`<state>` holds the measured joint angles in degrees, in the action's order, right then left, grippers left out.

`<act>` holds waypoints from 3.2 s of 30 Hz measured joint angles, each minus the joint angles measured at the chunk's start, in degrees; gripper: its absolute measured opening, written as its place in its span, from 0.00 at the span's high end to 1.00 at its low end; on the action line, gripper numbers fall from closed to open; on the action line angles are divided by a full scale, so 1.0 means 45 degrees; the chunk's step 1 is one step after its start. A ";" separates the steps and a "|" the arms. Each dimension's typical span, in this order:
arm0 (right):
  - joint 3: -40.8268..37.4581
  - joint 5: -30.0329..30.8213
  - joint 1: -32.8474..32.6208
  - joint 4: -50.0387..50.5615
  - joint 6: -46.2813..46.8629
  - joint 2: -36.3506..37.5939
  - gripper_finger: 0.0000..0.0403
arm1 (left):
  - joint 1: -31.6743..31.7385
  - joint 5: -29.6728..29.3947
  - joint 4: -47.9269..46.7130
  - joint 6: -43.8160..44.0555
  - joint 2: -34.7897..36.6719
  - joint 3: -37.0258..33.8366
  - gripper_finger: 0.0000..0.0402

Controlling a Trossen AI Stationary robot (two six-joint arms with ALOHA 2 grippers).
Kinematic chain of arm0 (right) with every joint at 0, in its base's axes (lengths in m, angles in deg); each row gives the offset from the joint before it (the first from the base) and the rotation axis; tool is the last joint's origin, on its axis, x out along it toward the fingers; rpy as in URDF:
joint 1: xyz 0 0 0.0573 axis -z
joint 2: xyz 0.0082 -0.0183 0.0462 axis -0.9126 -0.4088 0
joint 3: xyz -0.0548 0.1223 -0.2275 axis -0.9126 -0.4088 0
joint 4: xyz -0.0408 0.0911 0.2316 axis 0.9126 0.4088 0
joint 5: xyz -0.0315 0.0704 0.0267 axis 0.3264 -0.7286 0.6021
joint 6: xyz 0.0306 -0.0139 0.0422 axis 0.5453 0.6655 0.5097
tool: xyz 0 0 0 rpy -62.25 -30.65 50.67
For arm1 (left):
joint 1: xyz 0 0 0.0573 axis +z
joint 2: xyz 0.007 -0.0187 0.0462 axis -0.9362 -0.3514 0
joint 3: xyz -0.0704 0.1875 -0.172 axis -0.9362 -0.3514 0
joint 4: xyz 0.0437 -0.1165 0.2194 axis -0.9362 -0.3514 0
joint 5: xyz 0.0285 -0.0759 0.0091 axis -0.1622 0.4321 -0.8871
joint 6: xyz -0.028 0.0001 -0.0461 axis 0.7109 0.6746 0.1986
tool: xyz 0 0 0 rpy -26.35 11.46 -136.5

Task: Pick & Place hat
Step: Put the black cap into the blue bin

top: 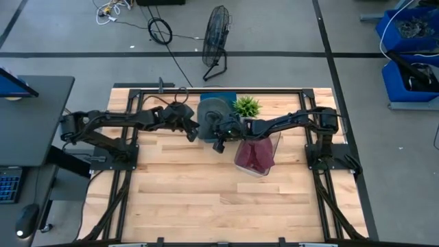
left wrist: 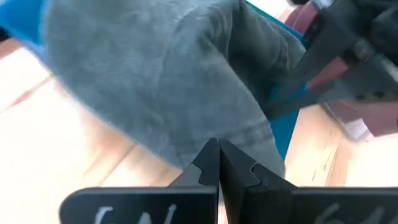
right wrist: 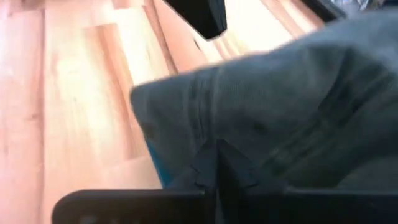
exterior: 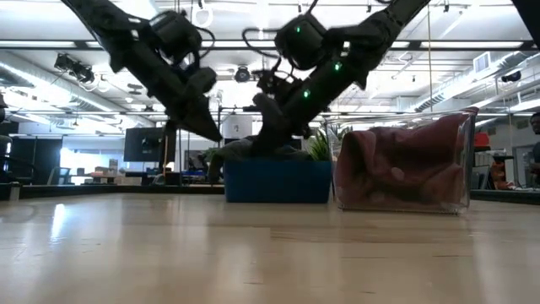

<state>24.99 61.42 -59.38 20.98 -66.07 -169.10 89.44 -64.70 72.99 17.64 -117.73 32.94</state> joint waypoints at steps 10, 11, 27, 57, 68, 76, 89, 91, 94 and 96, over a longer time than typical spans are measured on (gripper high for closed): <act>0.1823 0.0005 -0.0676 0.1484 -0.3628 0.0332 0.77 | -0.0025 -0.0416 -0.2765 -0.0433 0.2464 -0.0005 0.99; 0.1969 0.0013 -0.0727 0.1585 -0.4498 0.0312 0.74 | -0.0035 -0.0531 -0.3086 -0.0438 0.2649 -0.0005 0.99; 0.2461 -0.0466 -0.0010 0.2287 -0.9937 0.0118 0.47 | -0.0287 -0.1396 -0.3812 -0.1034 0.3077 -0.0005 0.99; 0.5147 0.3418 -0.0372 0.5162 -0.8676 -0.1745 0.94 | -0.0296 -0.1674 -0.4659 -0.0996 0.2961 -0.0015 0.99; 0.6872 0.6255 -0.0646 1.0633 -0.4710 -0.1731 0.98 | -0.0296 -0.1675 -0.4800 -0.0684 0.2961 -0.0015 0.99; 0.6193 0.4970 -0.0558 0.9603 -0.4242 -0.1721 0.98 | -0.0702 -0.1705 -0.2445 -0.0330 0.2961 -0.0015 0.99; 0.4982 0.5742 -0.0162 0.8563 -0.4589 -0.1706 0.99 | -0.1263 -0.1704 0.0601 -0.0238 0.1531 -0.0005 0.99; 0.4982 0.5682 -0.0131 0.8435 -0.4793 -0.1706 0.98 | -0.1263 -0.1704 0.0942 -0.0229 0.0869 0.0006 0.99; 0.4982 0.5652 -0.0143 0.8283 -0.4779 -0.1706 0.95 | -0.1252 -0.1525 0.2063 -0.0244 -0.0243 0.0000 0.99; 0.4982 0.5610 -0.0148 0.9000 -0.4749 -0.1706 0.91 | -0.1134 -0.1210 0.2295 -0.0407 -0.0523 -0.0006 0.99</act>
<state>47.42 86.66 -60.04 61.49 -87.44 -176.78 84.34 -70.14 83.31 15.81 -120.08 32.91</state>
